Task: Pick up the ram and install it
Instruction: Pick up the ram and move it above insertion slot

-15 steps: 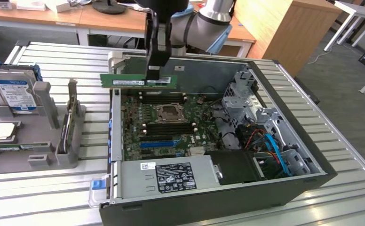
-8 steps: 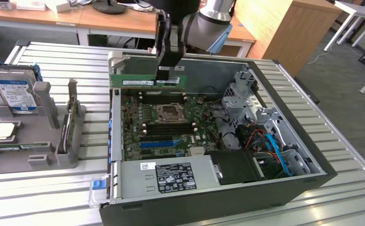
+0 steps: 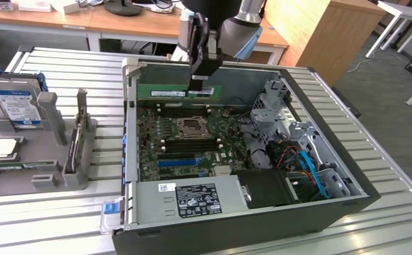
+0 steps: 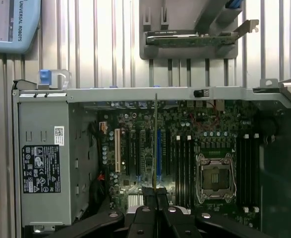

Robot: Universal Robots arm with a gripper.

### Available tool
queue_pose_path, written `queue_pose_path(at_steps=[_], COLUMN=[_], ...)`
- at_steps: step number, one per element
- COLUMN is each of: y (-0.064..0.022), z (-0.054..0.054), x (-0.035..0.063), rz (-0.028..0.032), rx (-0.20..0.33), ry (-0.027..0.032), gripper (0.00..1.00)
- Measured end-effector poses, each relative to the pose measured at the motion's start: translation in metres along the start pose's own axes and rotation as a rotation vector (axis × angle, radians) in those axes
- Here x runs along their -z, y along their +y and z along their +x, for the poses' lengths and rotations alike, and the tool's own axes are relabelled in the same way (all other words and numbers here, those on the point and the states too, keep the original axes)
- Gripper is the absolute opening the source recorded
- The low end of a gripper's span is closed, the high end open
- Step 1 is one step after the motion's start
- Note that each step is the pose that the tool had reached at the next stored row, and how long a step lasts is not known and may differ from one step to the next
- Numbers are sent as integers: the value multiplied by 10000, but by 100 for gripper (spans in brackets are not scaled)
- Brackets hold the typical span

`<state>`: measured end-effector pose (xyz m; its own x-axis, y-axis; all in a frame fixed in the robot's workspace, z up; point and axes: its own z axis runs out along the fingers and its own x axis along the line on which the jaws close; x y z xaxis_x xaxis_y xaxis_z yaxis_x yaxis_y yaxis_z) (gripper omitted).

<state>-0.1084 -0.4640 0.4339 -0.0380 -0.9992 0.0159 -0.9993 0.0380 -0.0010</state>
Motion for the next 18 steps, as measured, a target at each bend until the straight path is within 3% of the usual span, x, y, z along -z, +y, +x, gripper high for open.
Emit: queue_pose_path(at_steps=[18], y=[-404], z=[-15], x=[-1], rz=[0], rx=[-1], ry=[-1], gripper=[12])
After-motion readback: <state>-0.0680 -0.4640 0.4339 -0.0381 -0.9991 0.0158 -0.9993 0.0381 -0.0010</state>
